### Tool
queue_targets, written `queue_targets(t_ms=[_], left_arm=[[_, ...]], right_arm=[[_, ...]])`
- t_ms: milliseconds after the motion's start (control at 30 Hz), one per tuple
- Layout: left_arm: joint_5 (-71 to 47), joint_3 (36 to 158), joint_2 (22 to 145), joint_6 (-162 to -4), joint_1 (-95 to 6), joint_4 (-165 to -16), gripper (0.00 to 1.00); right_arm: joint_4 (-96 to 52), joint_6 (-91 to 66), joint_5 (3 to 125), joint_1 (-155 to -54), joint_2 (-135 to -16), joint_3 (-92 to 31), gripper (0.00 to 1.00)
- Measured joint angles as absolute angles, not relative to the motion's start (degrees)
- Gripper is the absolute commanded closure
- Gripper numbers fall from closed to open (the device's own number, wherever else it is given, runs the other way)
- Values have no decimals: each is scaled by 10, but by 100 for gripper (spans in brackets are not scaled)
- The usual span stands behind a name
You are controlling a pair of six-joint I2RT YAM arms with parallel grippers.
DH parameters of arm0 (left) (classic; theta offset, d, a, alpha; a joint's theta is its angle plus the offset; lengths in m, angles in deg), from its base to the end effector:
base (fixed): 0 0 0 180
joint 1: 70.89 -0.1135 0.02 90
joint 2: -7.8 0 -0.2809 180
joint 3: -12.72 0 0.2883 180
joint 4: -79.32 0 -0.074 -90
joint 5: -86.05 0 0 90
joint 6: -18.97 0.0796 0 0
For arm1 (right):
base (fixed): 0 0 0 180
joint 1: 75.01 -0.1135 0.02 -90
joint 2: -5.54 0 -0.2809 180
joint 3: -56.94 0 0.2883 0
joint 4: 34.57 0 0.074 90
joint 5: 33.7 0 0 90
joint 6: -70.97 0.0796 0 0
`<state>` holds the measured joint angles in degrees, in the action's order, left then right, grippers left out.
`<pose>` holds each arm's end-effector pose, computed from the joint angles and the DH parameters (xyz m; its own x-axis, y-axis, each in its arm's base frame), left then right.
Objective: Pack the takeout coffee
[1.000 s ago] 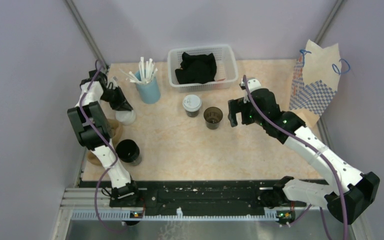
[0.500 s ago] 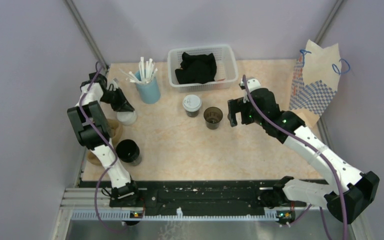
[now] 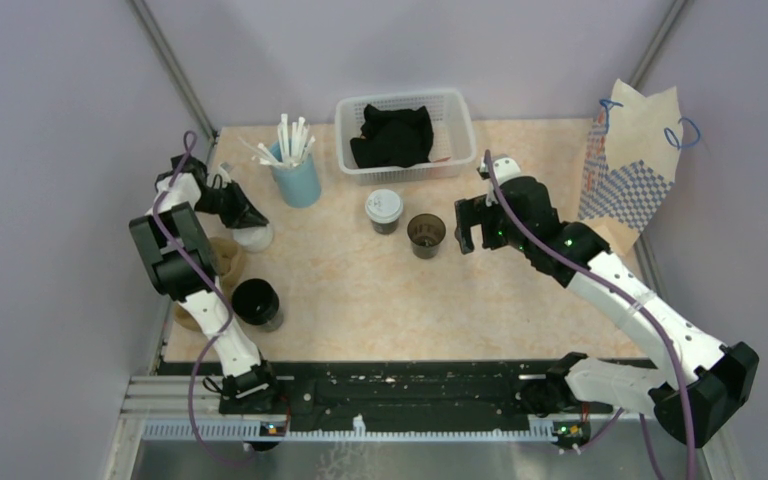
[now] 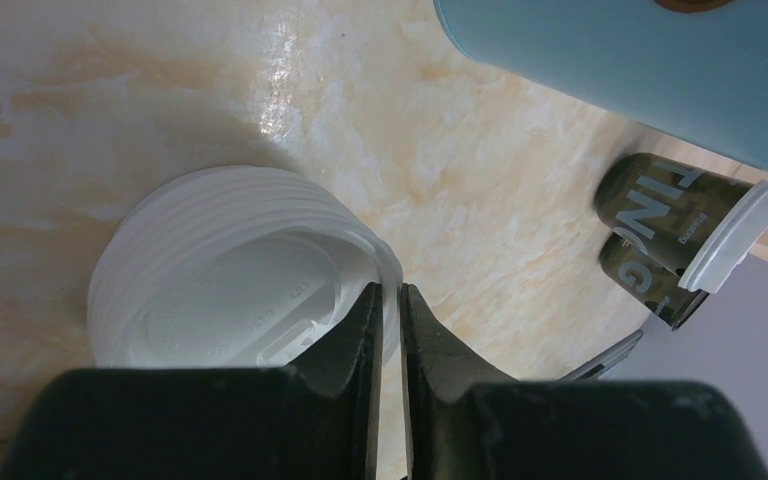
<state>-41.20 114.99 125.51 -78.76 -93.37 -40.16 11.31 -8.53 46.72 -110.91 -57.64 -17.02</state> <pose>0.4452 0.1321 0.1522 -0.8656 -0.4741 -0.1614 -0.2877 0.7346 -0.6145 0.2518 0.1659 0.3304 -0.5432 -0.1714 -0.8219 -0.3752 0.9253 0.0550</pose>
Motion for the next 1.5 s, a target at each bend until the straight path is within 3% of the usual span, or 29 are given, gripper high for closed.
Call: queue_targets(t_ms=[1500], left_arm=[[-480, 1115, 1228, -799, -960, -440, 81]], right_arm=[[113, -85, 472, -1109, -584, -171, 1]])
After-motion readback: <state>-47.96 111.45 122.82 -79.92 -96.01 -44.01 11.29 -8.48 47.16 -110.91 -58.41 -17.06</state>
